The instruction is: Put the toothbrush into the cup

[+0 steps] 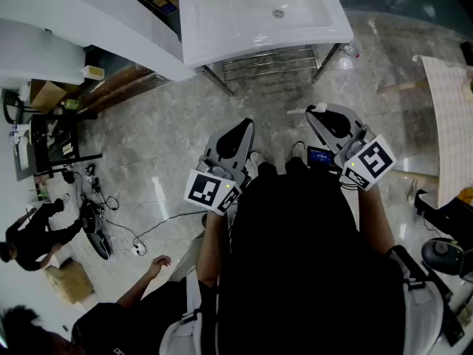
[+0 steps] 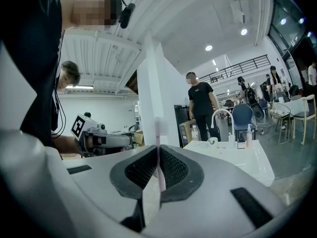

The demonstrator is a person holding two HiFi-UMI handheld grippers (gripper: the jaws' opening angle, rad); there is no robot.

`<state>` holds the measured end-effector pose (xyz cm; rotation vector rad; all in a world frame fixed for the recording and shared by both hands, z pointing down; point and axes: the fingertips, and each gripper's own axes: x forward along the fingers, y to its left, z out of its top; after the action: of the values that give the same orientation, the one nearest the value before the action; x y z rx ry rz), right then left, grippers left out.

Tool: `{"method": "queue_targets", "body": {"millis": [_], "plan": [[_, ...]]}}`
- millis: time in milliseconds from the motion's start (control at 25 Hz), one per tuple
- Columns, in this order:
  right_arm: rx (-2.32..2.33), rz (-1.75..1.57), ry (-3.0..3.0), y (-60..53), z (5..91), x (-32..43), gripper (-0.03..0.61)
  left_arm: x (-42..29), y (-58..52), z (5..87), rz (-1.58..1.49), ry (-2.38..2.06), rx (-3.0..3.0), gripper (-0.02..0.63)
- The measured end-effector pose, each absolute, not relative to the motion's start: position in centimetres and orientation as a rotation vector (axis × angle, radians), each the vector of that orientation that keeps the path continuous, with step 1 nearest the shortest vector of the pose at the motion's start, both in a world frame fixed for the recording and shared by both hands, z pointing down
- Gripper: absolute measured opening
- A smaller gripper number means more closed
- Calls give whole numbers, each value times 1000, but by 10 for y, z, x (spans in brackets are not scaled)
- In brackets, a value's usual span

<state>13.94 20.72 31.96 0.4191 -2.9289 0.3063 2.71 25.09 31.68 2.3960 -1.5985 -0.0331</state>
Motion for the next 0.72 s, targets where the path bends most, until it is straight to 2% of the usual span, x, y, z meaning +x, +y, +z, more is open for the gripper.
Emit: {"method": "queue_targets", "body": {"millis": [720], "plan": [[463, 345, -2935, 181, 329, 162, 29, 42, 230, 324, -7, -1602, 2388, 12]]}}
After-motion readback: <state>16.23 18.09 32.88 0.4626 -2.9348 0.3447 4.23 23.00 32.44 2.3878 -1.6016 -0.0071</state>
